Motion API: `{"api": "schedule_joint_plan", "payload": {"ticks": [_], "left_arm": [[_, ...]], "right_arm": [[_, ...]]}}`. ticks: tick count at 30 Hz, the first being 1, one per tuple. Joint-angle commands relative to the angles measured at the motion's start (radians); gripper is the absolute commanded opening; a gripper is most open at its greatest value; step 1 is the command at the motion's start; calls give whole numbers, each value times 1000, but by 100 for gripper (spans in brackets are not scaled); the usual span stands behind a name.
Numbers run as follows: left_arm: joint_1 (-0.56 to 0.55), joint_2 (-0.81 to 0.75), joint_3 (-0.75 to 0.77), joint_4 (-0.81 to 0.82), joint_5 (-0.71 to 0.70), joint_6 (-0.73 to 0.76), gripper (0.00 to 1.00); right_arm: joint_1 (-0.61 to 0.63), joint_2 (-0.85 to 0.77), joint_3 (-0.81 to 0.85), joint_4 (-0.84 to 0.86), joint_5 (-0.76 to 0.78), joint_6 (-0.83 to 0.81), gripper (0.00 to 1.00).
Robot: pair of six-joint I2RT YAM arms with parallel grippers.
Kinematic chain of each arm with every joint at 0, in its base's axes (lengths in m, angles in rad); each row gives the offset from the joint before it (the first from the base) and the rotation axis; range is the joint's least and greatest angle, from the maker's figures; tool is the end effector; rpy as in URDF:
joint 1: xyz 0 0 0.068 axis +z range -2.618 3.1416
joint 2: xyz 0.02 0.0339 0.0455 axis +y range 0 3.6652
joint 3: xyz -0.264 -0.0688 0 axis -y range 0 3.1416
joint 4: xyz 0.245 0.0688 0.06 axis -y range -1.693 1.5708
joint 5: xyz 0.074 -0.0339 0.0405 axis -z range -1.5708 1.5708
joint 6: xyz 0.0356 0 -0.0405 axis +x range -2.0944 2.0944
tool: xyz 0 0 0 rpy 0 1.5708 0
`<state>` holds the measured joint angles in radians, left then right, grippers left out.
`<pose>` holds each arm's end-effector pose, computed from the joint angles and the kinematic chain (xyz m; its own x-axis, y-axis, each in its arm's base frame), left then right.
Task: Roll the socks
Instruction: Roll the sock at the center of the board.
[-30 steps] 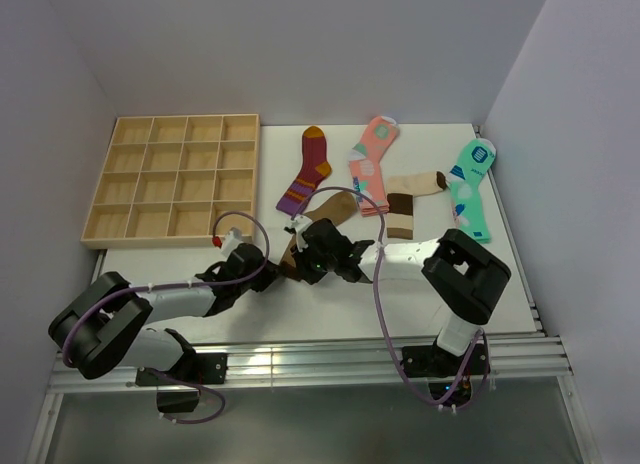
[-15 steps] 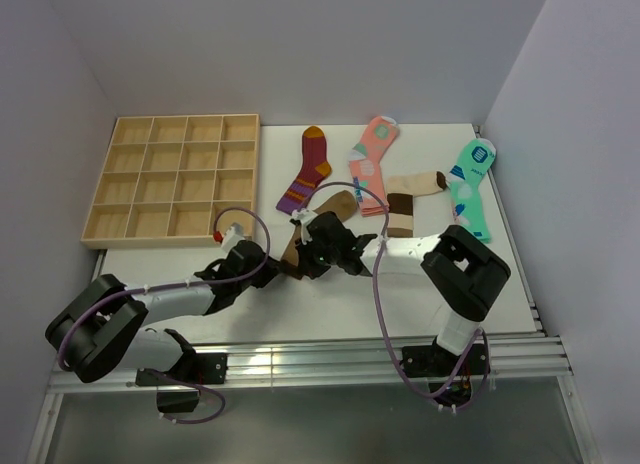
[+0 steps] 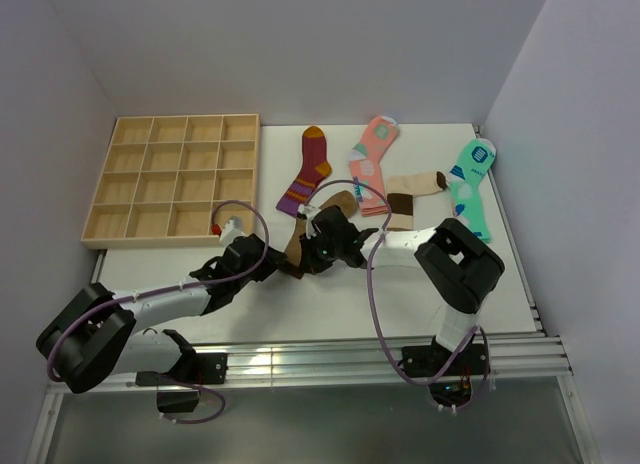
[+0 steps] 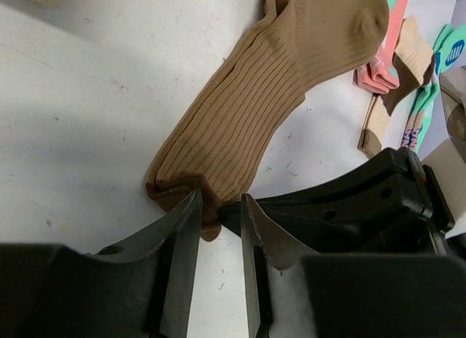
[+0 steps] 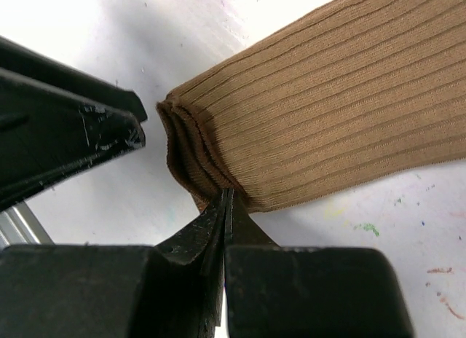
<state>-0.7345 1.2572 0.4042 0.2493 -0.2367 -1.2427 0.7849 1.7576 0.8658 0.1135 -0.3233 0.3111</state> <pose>0.1795 -0.1508 0.1579 -0.6169 -0.6829 -0.3913 -0.2351 0.6344 -0.7364 0.2370 0.2528 0.1443 -0.7270 -0.3160 -0.6096 -0.6383 0.6383 0.4303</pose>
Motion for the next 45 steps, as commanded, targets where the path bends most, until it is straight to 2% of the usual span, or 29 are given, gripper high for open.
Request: {"api": "schedule_joint_plan", "payload": {"ticks": [1,11,14,30,45], "left_arm": [[-2,-13,7,19,-7,20,34],[-2,-128,-73,-24,-19,-24,47],[0,-136,-110,-16,-27,-50,48],[10,68,-102,96,-15,-43,36],[27,159,-56,97,-13,-29,36]], "right_arm": [[-7,23,33,5,-17,9,0],[-9,28,36,0,-16,8,0],[-9,28,36,3,-17,8,0],[-10,25,33,8,-31,11,0],[-9,29,35,11,-43,8,0]]}}
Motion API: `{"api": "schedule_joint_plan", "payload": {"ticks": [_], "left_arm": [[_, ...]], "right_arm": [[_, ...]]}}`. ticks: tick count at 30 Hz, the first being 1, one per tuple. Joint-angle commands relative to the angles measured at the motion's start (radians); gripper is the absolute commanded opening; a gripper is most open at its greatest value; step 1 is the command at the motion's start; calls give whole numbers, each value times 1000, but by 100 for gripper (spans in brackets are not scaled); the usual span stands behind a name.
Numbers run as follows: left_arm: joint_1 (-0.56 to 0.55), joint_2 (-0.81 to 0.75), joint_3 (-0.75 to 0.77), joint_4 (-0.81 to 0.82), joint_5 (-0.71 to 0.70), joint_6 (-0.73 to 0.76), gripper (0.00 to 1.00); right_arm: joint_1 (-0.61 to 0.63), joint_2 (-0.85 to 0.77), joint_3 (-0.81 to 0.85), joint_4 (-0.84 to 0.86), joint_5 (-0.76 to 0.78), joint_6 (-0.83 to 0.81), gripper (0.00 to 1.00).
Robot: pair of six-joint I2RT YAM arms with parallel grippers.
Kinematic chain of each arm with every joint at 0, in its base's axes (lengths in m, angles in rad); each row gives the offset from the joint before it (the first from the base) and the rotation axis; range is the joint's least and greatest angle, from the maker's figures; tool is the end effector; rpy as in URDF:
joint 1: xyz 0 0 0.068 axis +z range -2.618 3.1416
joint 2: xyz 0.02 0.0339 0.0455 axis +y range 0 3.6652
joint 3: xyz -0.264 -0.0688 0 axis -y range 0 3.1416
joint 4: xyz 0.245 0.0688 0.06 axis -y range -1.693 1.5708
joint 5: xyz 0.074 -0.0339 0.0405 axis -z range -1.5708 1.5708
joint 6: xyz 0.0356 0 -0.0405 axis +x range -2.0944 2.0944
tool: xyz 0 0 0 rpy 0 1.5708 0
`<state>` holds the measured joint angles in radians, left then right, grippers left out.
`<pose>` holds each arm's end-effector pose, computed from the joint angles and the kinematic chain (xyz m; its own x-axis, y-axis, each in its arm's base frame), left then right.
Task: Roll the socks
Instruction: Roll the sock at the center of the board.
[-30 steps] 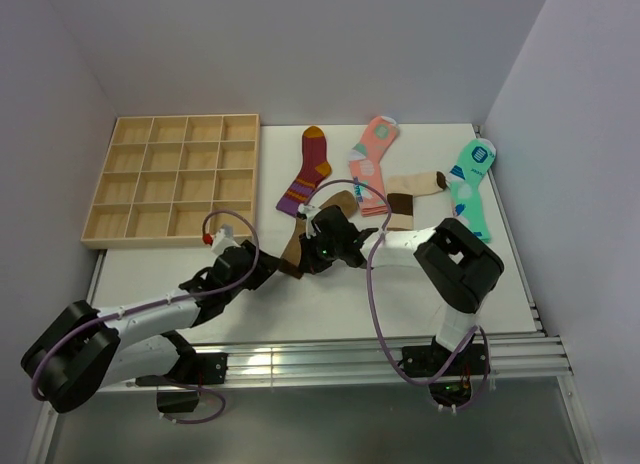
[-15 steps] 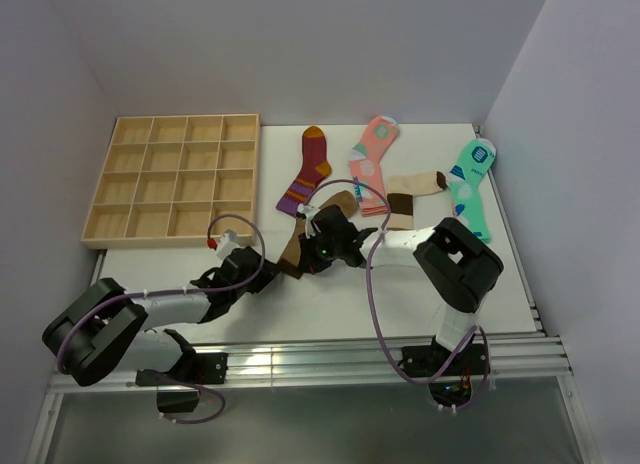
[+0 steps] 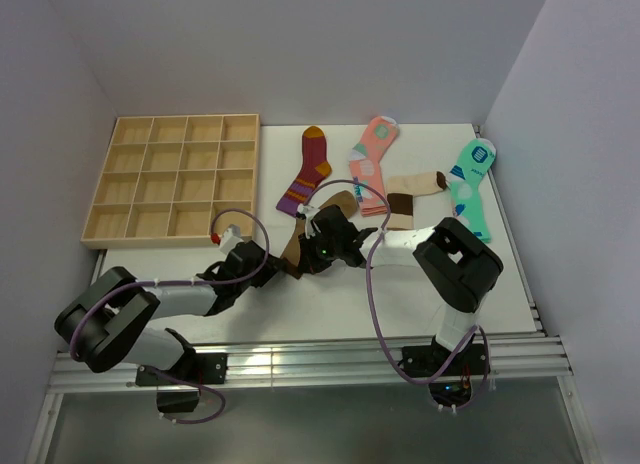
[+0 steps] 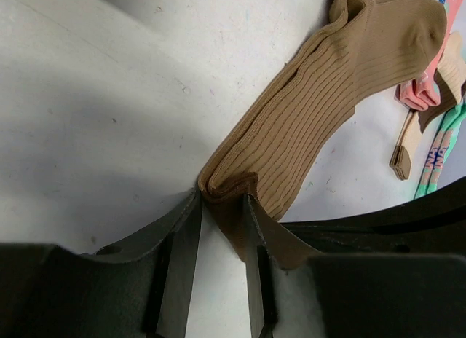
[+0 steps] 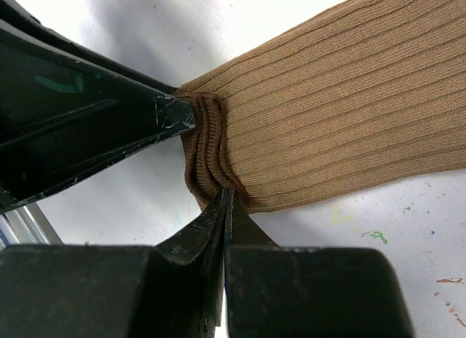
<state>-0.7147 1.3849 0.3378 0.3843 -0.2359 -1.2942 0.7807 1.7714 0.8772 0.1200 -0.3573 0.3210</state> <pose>0.1802 -0.1453 0.1240 -0.6061 -0.7125 -0.3536 -0.3111 0.6215 -0.7190 0.2396 0.2548 0.1437 -0.7354 -0.3124 -0.6013 -0.6375 0.6198 0.4576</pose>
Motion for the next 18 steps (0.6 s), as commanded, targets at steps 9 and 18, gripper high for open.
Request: {"api": "schedule_joint_plan", "payload": {"ticks": [9,18], "left_arm": [[8,77,17,-65,-10,0,31],[8,98,69,-157,-22,22,16]], "right_arm": [[-4,13,26,-2,-9,-5,0],[28,-102,11,-42,92,-34,8]]}}
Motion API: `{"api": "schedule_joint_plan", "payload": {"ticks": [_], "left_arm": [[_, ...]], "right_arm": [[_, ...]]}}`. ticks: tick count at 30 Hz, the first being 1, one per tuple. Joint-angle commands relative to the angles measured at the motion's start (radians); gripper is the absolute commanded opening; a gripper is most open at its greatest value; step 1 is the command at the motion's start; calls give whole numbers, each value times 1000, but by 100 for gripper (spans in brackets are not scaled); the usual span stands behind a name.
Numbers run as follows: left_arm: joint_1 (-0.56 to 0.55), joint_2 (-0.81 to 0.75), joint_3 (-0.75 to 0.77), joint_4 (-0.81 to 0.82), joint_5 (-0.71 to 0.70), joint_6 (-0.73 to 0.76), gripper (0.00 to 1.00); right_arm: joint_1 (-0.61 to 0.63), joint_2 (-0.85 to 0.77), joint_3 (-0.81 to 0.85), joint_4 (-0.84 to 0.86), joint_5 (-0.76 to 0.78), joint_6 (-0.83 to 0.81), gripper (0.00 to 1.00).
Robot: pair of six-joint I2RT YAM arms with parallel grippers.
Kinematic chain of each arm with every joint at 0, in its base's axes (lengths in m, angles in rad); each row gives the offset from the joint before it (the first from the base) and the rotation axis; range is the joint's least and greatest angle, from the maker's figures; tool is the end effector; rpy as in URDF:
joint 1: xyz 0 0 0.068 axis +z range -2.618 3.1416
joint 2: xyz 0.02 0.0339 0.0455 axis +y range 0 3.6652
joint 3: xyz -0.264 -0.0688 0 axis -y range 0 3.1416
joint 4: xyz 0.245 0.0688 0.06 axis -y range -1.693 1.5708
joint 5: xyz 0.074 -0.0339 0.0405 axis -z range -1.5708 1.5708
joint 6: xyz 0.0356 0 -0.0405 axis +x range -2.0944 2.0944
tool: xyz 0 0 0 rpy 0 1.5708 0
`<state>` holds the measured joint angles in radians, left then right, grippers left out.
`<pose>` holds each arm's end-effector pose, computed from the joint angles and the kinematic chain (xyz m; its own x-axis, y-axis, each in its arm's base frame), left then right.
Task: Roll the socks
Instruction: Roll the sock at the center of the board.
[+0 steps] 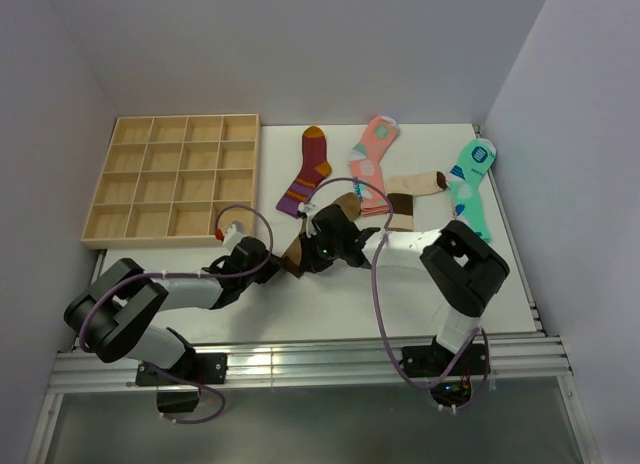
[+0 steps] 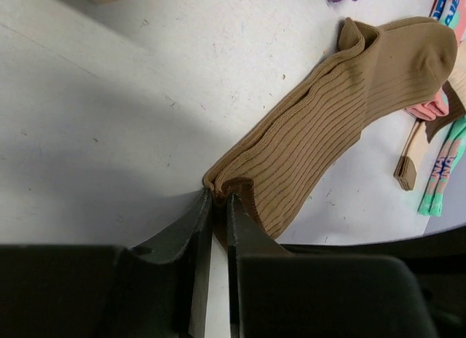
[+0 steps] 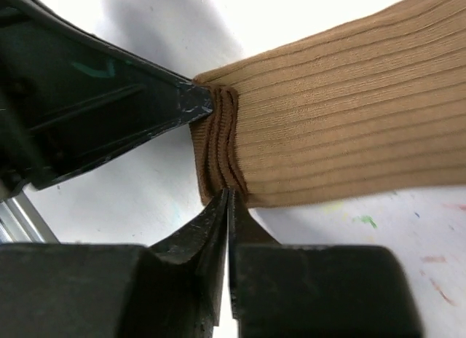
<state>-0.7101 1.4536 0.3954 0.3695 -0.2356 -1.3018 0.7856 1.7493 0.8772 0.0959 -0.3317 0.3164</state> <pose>0.1915 -0.1537 0.1226 -0.6074 -0.7140 -0.3482 -0.3324 0.6266 -0.7049 0.2373 0.2538 0.1489 -0.7299 -0.3140 -0.6072 -0.6375 0.6332 0.4388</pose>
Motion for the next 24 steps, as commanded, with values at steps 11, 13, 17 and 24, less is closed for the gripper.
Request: {"api": "schedule_joint_plan", "payload": {"ticks": [11,13,17,24], "left_arm": [[3,-19,56,-225,-31,75,13],[3,-22,62,-234,-31,79,13],[4,-32,68,-244,-28,87,13],[3,-45,69,-257,-30,88,14]], "right_arm": [[159,-192,-50,50,327,-109,35],[170,-169,-43,54,330,-117,35],[185,-137,-41,71,330,-126,30],[204,-108,-41,97,352,-138,27]]}}
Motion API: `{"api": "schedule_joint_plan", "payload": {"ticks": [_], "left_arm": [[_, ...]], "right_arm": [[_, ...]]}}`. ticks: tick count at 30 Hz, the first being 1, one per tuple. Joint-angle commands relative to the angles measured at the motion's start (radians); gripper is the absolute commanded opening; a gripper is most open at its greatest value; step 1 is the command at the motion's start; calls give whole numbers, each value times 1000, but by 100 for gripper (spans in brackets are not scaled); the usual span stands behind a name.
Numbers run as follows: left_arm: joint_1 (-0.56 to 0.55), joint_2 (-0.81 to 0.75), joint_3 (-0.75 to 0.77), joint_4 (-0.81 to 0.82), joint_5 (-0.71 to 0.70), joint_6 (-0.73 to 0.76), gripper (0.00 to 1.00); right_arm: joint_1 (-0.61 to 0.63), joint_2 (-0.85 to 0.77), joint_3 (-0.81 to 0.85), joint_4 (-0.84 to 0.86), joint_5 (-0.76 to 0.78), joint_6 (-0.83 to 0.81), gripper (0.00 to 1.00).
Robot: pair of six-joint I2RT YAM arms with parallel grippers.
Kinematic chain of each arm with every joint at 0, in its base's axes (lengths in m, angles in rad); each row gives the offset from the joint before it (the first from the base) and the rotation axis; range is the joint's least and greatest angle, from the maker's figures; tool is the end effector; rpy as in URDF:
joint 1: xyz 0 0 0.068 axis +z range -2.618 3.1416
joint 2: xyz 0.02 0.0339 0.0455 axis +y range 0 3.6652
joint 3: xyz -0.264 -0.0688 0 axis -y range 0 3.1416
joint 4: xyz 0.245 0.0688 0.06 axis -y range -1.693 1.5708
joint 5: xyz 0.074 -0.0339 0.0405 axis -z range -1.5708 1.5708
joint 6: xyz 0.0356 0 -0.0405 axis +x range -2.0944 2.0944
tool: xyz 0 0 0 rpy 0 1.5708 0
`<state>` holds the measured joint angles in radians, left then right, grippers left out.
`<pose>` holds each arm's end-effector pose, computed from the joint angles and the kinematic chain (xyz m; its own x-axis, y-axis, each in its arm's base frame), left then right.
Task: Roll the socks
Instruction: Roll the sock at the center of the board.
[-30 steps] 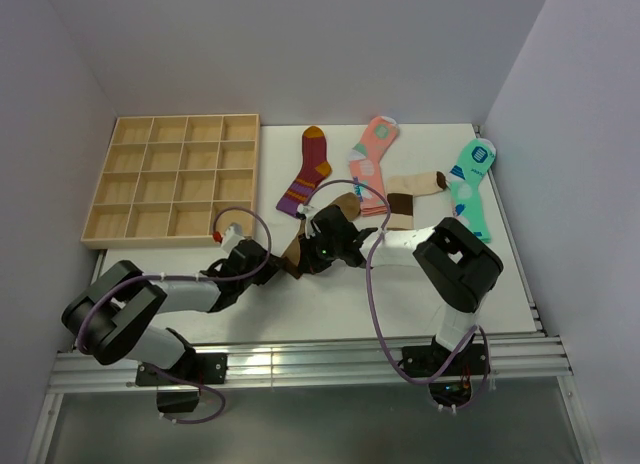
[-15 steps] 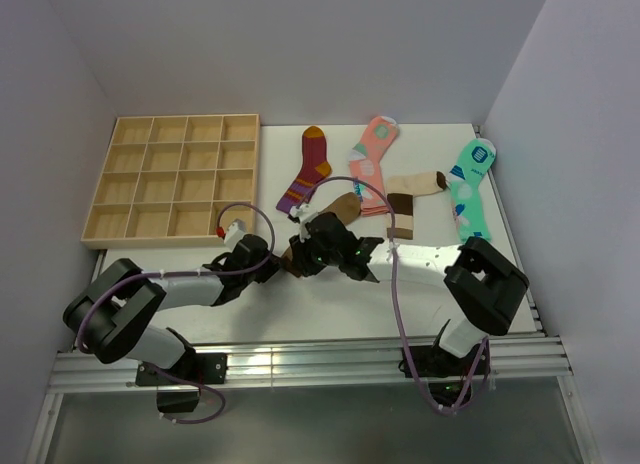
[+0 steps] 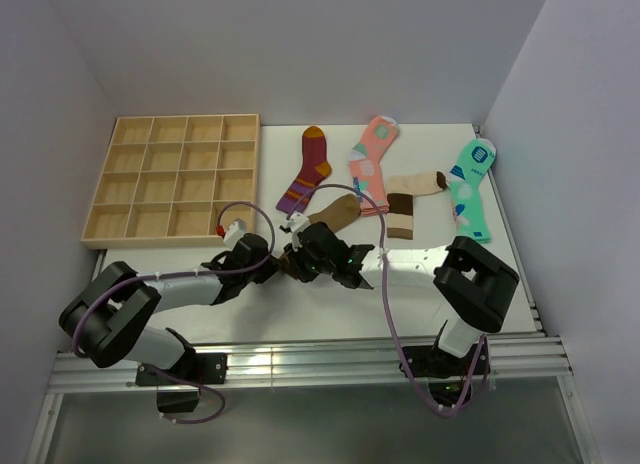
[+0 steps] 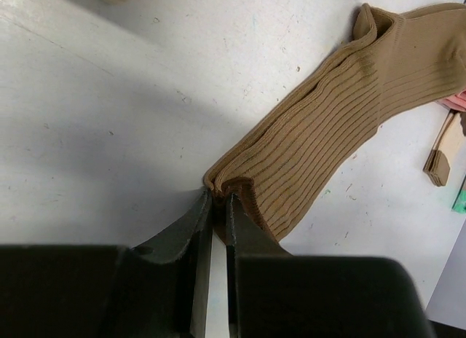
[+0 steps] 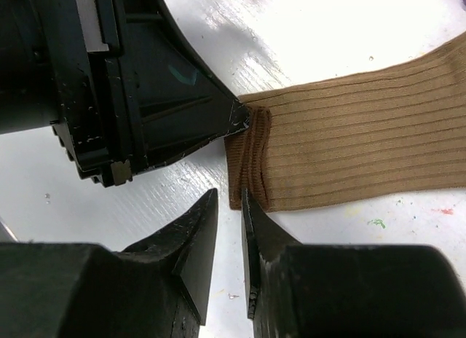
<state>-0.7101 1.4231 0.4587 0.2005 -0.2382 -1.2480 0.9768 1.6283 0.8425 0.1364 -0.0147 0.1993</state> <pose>0.1939 -0.1556 0.1324 -0.6446 -0.6611 -0.3839 -0.3375 0.6967 -0.6331 0.1888 0.2805 0.1799 -0.4971 -0.3823 -0.7789 -0.7516 0.6382 0.1664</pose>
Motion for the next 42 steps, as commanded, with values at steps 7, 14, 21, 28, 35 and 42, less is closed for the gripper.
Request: {"api": "schedule_joint_plan", "payload": {"ticks": [7,14,21,28,35,42], "left_arm": [[3,-20,9,-96,-29,36,14],[4,-24,12,-101,-29,35,14],[3,-33,15,-110,-29,36,14],[3,-42,20,-122,-32,39,15],[4,-84,12,-135,-39,29,17],[4,-202,-20,-153,-73,-1,31]], "right_arm": [[19,70,9,46,45,-26,26],[22,114,21,25,36,-23,29],[25,166,36,-27,44,3,34],[36,209,64,-109,101,20,35],[37,243,90,-161,62,46,7],[7,237,113,-193,-134,107,0]]}}
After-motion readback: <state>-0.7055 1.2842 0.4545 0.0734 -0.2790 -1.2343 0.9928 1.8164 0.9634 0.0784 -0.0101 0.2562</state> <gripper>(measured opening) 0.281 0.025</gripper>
